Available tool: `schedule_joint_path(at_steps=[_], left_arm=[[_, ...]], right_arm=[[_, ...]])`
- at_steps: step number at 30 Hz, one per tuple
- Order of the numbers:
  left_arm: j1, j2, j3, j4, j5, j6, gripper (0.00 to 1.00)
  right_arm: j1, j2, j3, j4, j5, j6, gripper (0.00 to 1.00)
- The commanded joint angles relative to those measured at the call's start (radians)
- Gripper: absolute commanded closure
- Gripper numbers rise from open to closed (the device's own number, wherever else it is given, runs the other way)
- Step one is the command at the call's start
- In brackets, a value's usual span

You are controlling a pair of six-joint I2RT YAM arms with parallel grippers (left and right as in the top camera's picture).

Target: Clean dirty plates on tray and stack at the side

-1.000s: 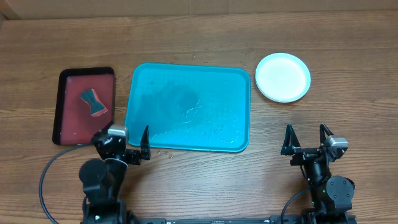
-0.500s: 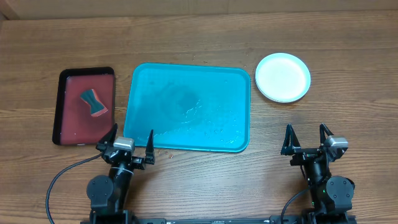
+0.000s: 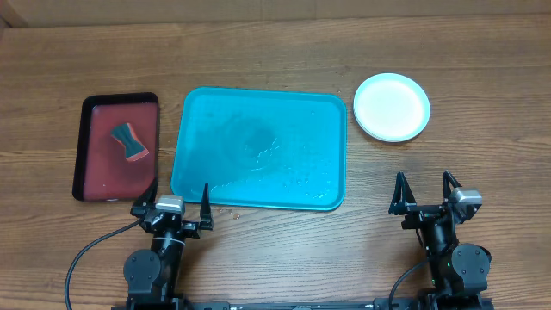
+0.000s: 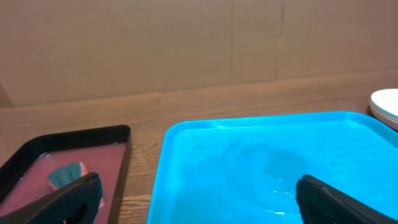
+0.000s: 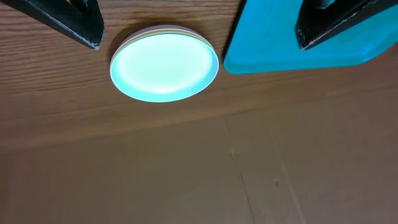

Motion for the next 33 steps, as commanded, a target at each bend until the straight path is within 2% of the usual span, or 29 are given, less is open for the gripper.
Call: schedule_joint_path(at_steps=[1,4,16,18,22,33], left_arm=[[-0.007,-0.013,-0.005,-0.007,-0.050,-0.047,0.00],[-0.007,-0.013,-0.005,-0.010,-0.132,-0.125,0.00],[-0.006,-0.013,-0.005,-0.008,-0.172,-0.146,0.00],[-0.006,-0.013,-0.005,-0.009,-0.168,-0.137,0.00],[-0.007,-0.013,-0.005,-0.009,-0.138,-0.046,0.00],[-0.007,-0.012,-0.005,-0.008,-0.137,-0.047,0.00]], right_arm=[[-0.003,-0.012,-0.010,0.006,0.005,-0.007,0.00],[-0.003,-0.012,-0.010,0.006,0.005,-0.007,0.00],[-0.003,-0.012,-0.010,0.006,0.005,-0.007,0.00],[-0.003,-0.012,-0.010,0.006,0.005,-0.007,0.00],[-0.003,-0.012,-0.010,0.006,0.005,-0.007,0.00],[-0.003,-0.012,-0.010,0.006,0.005,-0.007,0.00]])
